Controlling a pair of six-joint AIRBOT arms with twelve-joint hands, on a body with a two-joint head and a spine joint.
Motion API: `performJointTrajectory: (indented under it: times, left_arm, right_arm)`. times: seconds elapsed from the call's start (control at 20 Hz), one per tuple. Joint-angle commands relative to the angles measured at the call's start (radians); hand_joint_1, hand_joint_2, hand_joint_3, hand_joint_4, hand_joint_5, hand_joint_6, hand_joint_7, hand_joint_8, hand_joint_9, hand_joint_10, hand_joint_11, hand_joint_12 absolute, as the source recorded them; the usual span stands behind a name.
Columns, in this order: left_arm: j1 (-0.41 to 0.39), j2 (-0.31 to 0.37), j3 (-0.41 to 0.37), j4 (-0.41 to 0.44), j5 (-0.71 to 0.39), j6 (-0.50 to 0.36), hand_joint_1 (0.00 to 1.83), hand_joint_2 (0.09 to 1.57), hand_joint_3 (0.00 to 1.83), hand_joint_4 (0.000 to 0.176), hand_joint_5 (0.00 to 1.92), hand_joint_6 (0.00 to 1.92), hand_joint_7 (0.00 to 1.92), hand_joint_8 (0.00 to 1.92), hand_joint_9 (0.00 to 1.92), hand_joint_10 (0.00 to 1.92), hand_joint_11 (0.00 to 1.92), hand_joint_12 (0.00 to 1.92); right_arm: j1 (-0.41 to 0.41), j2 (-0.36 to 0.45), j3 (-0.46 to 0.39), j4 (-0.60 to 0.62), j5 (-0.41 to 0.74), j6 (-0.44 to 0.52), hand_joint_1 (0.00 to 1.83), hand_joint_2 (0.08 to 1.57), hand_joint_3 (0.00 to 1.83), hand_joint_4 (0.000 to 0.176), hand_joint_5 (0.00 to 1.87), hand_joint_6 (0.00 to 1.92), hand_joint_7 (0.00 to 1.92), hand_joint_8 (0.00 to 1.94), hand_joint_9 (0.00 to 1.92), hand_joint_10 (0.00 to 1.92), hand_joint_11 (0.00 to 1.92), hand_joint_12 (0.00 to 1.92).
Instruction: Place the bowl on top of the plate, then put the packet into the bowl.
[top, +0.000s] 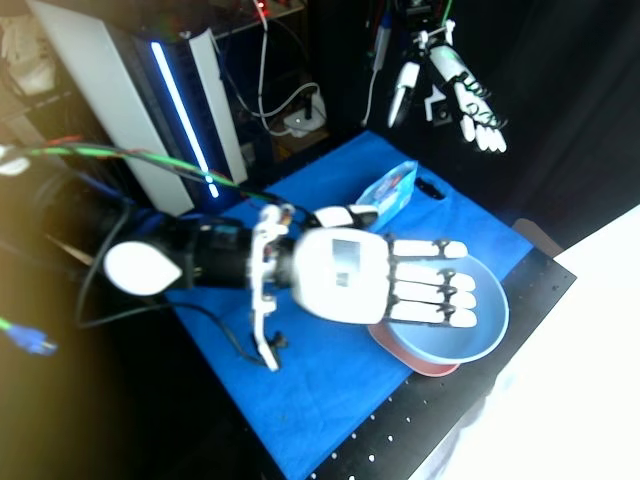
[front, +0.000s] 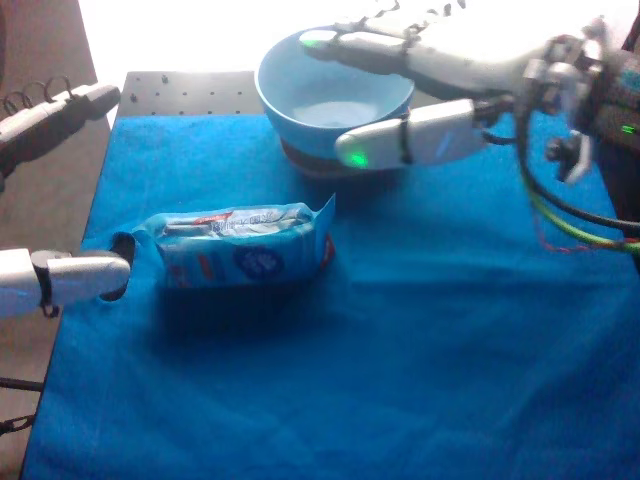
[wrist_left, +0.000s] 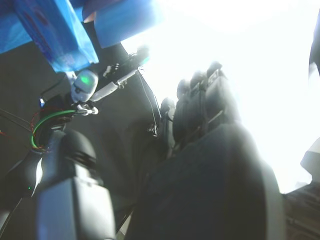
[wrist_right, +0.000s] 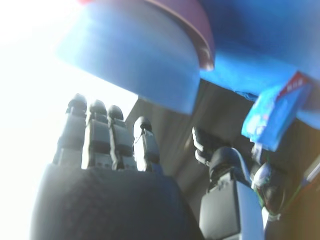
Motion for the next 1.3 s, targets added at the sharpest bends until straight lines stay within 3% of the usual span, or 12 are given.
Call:
performJointTrajectory:
  times: [0.0, 0.1, 0.2, 0.4, 0.45, 0.5, 0.55, 0.95, 1.05, 1.1, 1.15, 1.25]
  left_arm:
    - [-0.01, -0.004, -0.001, -0.011, -0.125, -0.006, 0.84, 0.83, 0.0, 0.103, 0.0, 0.0, 0.0, 0.0, 0.0, 0.0, 0.01, 0.01]
    - [-0.01, -0.005, -0.003, -0.004, -0.116, -0.006, 0.81, 0.77, 0.0, 0.13, 0.0, 0.0, 0.0, 0.0, 0.0, 0.0, 0.0, 0.0]
    - [-0.012, -0.007, 0.0, 0.004, -0.113, -0.006, 0.8, 0.76, 0.0, 0.11, 0.0, 0.0, 0.0, 0.0, 0.0, 0.0, 0.0, 0.0]
    - [-0.025, -0.016, 0.01, 0.016, -0.096, -0.006, 0.78, 0.76, 0.0, 0.136, 0.0, 0.0, 0.0, 0.0, 0.0, 0.0, 0.0, 0.0]
    - [-0.039, -0.024, 0.017, 0.028, -0.078, -0.006, 0.79, 0.75, 0.0, 0.128, 0.0, 0.0, 0.0, 0.0, 0.0, 0.0, 0.0, 0.0]
    - [-0.07, -0.043, 0.035, 0.052, -0.038, -0.007, 0.81, 0.74, 0.0, 0.166, 0.0, 0.0, 0.0, 0.0, 0.0, 0.0, 0.0, 0.0]
    - [-0.083, -0.05, 0.041, 0.059, -0.024, -0.007, 0.82, 0.74, 0.0, 0.174, 0.0, 0.0, 0.0, 0.0, 0.0, 0.0, 0.0, 0.0]
    - [-0.316, -0.201, 0.199, 0.254, 0.295, -0.06, 0.77, 0.78, 0.01, 0.176, 0.08, 0.0, 0.17, 0.0, 0.19, 0.01, 0.1, 0.07]
    - [-0.344, -0.239, 0.235, 0.298, 0.349, -0.092, 0.85, 0.86, 0.0, 0.112, 0.25, 0.01, 0.32, 0.01, 0.3, 0.01, 0.13, 0.41]
    - [-0.354, -0.245, 0.239, 0.311, 0.369, -0.092, 0.9, 0.91, 0.0, 0.026, 0.42, 0.01, 0.48, 0.01, 0.43, 0.02, 0.22, 0.57]
    - [-0.359, -0.25, 0.244, 0.321, 0.389, -0.092, 0.94, 0.92, 0.0, 0.0, 0.57, 0.01, 0.61, 0.01, 0.54, 0.02, 0.3, 0.66]
    - [-0.36, -0.262, 0.257, 0.322, 0.414, -0.092, 1.07, 1.01, 0.0, 0.0, 0.86, 0.01, 0.95, 0.02, 0.89, 0.07, 0.57, 0.81]
  right_arm:
    - [0.005, 0.014, -0.009, 0.051, 0.159, 0.002, 0.0, 1.01, 0.0, 0.176, 0.0, 0.0, 0.0, 0.0, 0.0, 0.0, 0.0, 0.0]
    - [-0.03, 0.067, -0.06, 0.1, 0.25, 0.002, 0.0, 1.05, 0.01, 0.176, 0.0, 0.0, 0.0, 0.0, 0.0, 0.0, 0.0, 0.0]
    - [-0.077, 0.118, -0.109, 0.149, 0.341, 0.002, 0.0, 1.04, 0.01, 0.176, 0.0, 0.0, 0.0, 0.0, 0.0, 0.0, 0.0, 0.0]
    - [-0.179, 0.182, -0.184, 0.249, 0.501, 0.002, 0.0, 1.01, 0.0, 0.176, 0.0, 0.0, 0.0, 0.0, 0.0, 0.0, 0.0, 0.0]
    - [-0.211, 0.189, -0.196, 0.291, 0.548, 0.002, 0.0, 1.05, 0.01, 0.176, 0.0, 0.0, 0.0, 0.0, 0.0, 0.0, 0.0, 0.0]
    - [-0.249, 0.202, -0.214, 0.331, 0.597, 0.002, 0.0, 1.08, 0.03, 0.176, 0.0, 0.0, 0.0, 0.0, 0.0, 0.0, 0.0, 0.0]
    - [-0.262, 0.208, -0.221, 0.341, 0.611, 0.002, 0.0, 1.09, 0.03, 0.176, 0.0, 0.0, 0.0, 0.0, 0.0, 0.0, 0.0, 0.0]
    - [-0.38, 0.293, -0.314, 0.417, 0.803, 0.002, 0.0, 1.19, 0.0, 0.176, 0.0, 0.0, 0.0, 0.0, 0.0, 0.0, 0.0, 0.0]
    - [-0.382, 0.293, -0.315, 0.418, 0.807, 0.002, 0.0, 1.2, 0.01, 0.176, 0.0, 0.0, 0.0, 0.0, 0.0, 0.0, 0.0, 0.0]
    - [-0.382, 0.293, -0.315, 0.418, 0.807, 0.002, 0.0, 1.2, 0.01, 0.171, 0.0, 0.0, 0.0, 0.0, 0.0, 0.0, 0.0, 0.0]
    - [-0.384, 0.293, -0.315, 0.419, 0.807, 0.002, 0.0, 1.2, 0.0, 0.159, 0.0, 0.0, 0.0, 0.0, 0.0, 0.0, 0.0, 0.0]
    - [-0.384, 0.293, -0.315, 0.421, 0.807, 0.002, 0.0, 1.19, 0.0, 0.15, 0.0, 0.0, 0.0, 0.0, 0.0, 0.0, 0.0, 0.0]
